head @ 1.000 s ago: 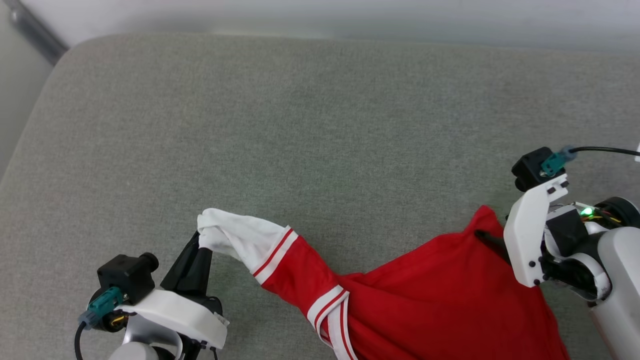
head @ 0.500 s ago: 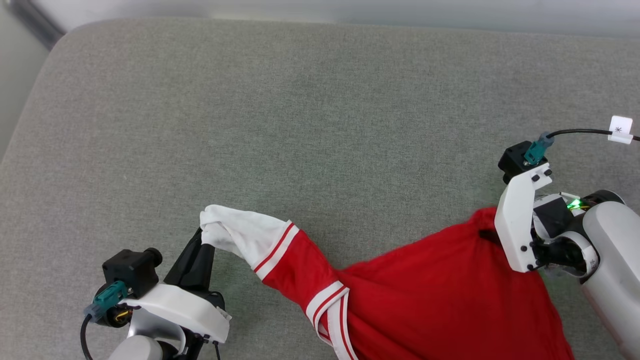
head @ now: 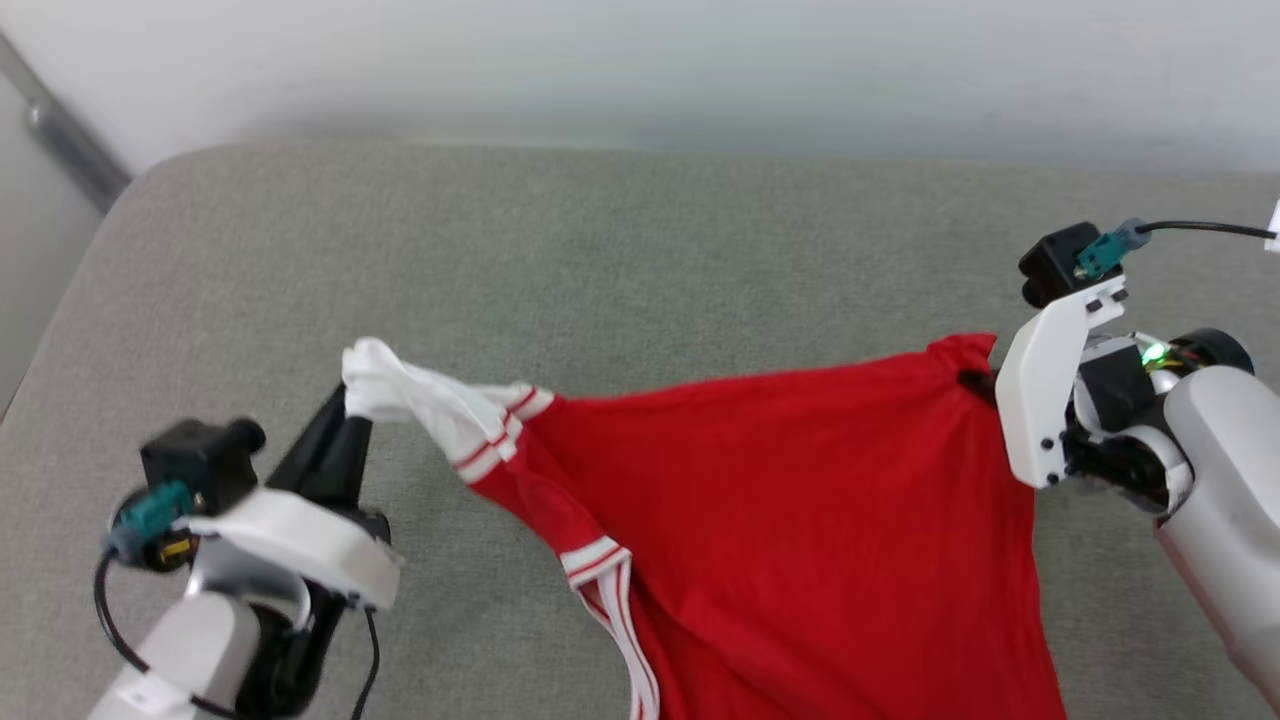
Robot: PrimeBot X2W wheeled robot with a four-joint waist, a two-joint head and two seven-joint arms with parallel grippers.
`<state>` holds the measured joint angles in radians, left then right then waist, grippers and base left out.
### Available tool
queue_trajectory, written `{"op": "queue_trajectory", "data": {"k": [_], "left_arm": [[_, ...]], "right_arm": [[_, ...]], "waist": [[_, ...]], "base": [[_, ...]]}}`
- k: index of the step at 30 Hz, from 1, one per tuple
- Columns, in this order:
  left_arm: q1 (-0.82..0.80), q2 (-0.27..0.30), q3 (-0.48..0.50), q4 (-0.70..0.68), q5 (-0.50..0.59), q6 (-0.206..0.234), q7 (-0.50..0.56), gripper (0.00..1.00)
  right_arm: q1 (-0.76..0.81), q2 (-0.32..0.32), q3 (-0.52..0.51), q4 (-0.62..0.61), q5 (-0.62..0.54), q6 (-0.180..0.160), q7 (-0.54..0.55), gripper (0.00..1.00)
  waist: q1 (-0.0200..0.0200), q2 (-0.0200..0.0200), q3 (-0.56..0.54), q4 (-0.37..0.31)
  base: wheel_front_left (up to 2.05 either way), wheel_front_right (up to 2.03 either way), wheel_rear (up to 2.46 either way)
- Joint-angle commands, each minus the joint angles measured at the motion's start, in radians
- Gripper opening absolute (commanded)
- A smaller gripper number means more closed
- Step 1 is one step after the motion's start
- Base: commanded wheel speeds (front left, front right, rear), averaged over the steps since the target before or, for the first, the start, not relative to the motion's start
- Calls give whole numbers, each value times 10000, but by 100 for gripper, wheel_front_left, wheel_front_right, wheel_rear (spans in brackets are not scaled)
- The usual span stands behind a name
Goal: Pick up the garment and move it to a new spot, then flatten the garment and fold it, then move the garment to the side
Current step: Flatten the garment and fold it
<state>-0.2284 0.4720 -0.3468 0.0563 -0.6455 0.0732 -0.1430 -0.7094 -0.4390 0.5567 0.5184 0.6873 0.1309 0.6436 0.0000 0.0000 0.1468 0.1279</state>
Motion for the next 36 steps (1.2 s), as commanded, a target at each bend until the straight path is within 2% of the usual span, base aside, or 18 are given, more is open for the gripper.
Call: {"op": "queue_trajectory", "data": {"k": [1,8,15,24,32,36], "left_arm": [[-192,58,39,47,38,-27,24,0],[-2681,-58,126,1344,34,-336,473,0],[-5825,-208,290,3537,283,-703,267,0],[-10147,95,548,5898,759,-1045,-188,0],[-13176,560,601,6851,1027,-1324,-96,0],[-14060,655,518,7449,1104,-1502,-117,0]], "right_arm": [[-116,22,-33,75,-93,-3,-100,0],[-1288,554,-654,951,-932,-5,-1516,0],[-3026,1266,-1749,2032,-2133,-5,-3055,0],[-6031,1777,-3393,2684,-3616,-10,-4743,0],[-8509,2178,-4224,2810,-4581,-11,-5034,0],[-9253,2468,-4392,2939,-4952,-11,-5161,0]], "waist": [[0,0,-312,-254],[0,0,-727,-878],[0,0,-287,-1283],[0,0,1260,-1522],[0,0,3156,-1657],[0,0,4058,-1676]], "base": [[0,0,0],[0,0,0],[0,0,0],[0,0,0],[0,0,0],[0,0,0]]}}
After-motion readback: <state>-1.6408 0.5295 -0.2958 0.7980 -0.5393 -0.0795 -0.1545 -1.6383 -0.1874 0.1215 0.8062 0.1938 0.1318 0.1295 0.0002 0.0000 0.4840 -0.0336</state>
